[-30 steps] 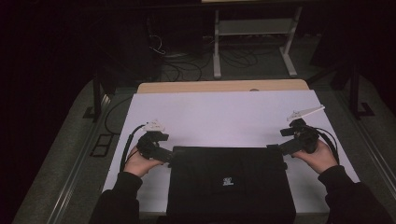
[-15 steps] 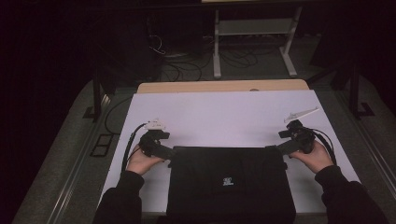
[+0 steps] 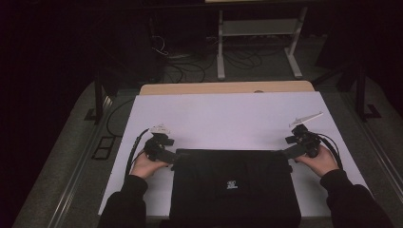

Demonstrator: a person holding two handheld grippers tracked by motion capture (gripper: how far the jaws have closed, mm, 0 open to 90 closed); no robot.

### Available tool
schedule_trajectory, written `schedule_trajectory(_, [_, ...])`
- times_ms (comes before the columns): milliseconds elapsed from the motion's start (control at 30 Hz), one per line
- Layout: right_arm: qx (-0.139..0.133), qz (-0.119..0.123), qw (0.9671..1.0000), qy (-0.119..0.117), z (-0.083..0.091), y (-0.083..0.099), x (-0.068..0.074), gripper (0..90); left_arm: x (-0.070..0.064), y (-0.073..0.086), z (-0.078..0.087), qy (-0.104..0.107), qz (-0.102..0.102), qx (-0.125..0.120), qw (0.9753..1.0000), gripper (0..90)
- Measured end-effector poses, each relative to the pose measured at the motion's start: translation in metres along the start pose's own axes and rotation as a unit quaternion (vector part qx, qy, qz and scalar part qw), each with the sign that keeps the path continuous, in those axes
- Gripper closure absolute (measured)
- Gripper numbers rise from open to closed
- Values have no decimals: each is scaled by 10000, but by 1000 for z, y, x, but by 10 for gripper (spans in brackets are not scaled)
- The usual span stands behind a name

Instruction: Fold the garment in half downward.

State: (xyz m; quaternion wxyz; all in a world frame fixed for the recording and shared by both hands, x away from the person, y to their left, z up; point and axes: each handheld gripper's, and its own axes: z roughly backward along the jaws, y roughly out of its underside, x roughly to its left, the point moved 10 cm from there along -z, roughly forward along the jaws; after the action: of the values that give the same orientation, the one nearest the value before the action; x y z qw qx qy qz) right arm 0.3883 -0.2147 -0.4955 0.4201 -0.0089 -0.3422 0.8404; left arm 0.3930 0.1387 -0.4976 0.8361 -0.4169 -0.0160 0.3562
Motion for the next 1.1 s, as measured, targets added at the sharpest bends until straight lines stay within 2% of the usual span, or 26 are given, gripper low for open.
schedule_trajectory(200, [50,-50,10000,-7,-1,5,-5,3,5,5,-7,-25,54,131,9999,0])
schedule_trajectory(500, [1,-132,9999,73,2,13,-17,130,8,8,-11,1,68,205,9998,0])
schedule_trajectory(633, [11,-162,9998,86,3,15,-20,137,11,9,-11,-29,77,230,9997,3])
schedule_trajectory(700, [32,-186,9998,96,3,17,-22,152,12,10,-11,-43,63,231,9997,74])
schedule_trajectory(800, [58,-198,9997,101,3,21,-26,197,14,10,-10,-29,82,228,9997,129])
schedule_trajectory(1033, [34,-143,9999,83,3,23,-26,297,16,9,-9,18,150,177,9997,156])
schedule_trajectory(1100, [60,-100,9999,63,2,24,-24,333,16,10,-9,-7,108,192,9998,188])
